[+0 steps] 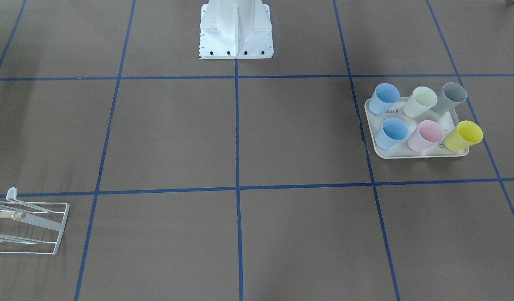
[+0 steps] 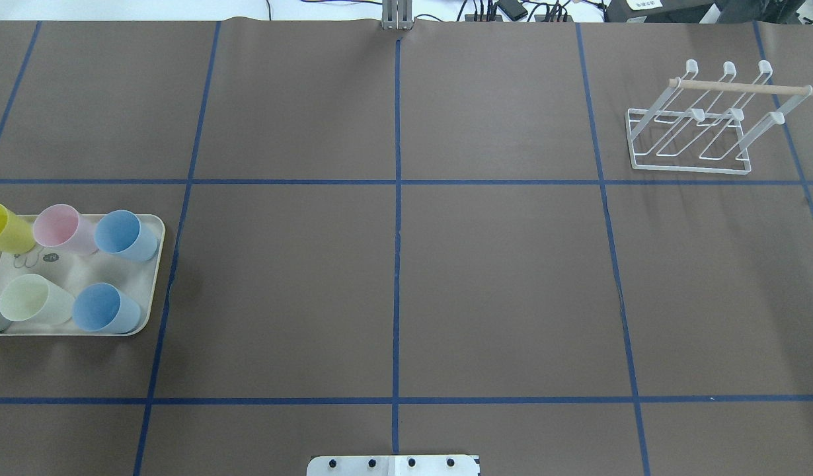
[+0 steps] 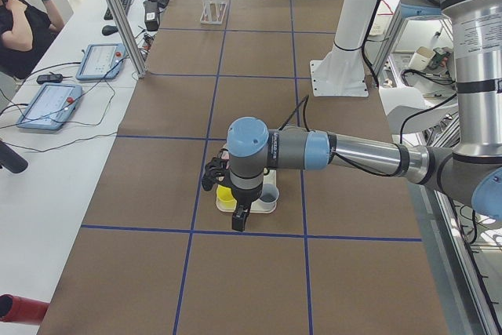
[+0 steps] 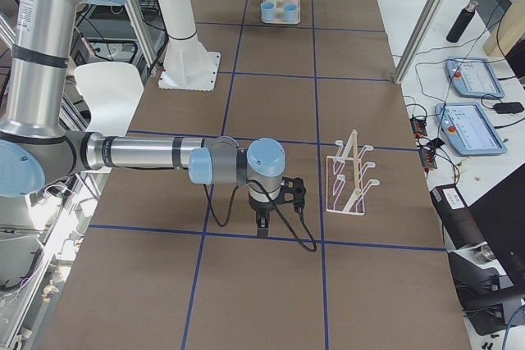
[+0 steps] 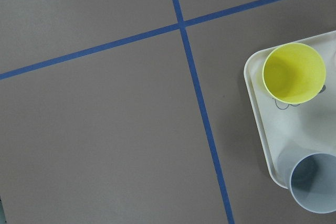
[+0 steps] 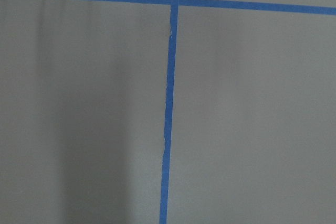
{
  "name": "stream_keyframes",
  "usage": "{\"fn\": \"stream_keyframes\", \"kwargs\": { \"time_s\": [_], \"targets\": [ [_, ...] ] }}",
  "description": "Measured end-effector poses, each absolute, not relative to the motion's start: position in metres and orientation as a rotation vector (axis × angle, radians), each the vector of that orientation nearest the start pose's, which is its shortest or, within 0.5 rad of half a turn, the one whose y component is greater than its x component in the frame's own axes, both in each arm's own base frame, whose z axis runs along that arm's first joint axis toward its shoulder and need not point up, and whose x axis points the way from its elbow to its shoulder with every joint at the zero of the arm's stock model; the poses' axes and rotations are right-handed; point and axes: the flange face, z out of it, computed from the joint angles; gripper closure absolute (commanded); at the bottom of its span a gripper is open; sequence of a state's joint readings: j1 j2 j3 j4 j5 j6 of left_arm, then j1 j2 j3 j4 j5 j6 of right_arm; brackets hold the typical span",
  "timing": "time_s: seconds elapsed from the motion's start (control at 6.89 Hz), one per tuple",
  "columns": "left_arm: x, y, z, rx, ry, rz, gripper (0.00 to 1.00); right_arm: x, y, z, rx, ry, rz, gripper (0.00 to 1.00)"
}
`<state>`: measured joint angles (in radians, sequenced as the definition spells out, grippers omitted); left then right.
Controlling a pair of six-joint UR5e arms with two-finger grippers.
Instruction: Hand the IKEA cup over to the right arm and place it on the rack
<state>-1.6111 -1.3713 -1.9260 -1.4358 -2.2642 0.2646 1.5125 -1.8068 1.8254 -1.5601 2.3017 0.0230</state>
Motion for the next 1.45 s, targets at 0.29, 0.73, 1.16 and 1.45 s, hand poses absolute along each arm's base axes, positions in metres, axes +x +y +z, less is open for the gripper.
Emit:
{"fn": "stream_keyframes", "kwargs": {
  "time_s": [0.29, 0.73, 1.16, 1.45],
  "targets": [
    [-0.086, -0.402, 0.592, 0.127, 0.686, 0.222, 0.00, 0.044, -0.399, 0.639, -0.001, -0.731, -0.044, 0.00],
    [-0.086, -0.404, 0.578, 0.153, 0.675, 0.234, 0.00, 0.042, -0.408, 0.626, 0.026, -0.733, -0.056, 0.01],
    [-0.085, -0.411, 0.571, 0.168, 0.676, 0.237, 0.00, 0.038, -0.415, 0.602, 0.084, -0.759, -0.085, 0.01],
    [-0.085, -0.436, 0.548, 0.237, 0.665, 0.262, 0.00, 0.035, -0.427, 0.579, 0.205, -0.787, -0.134, 0.00]
  ]
}}
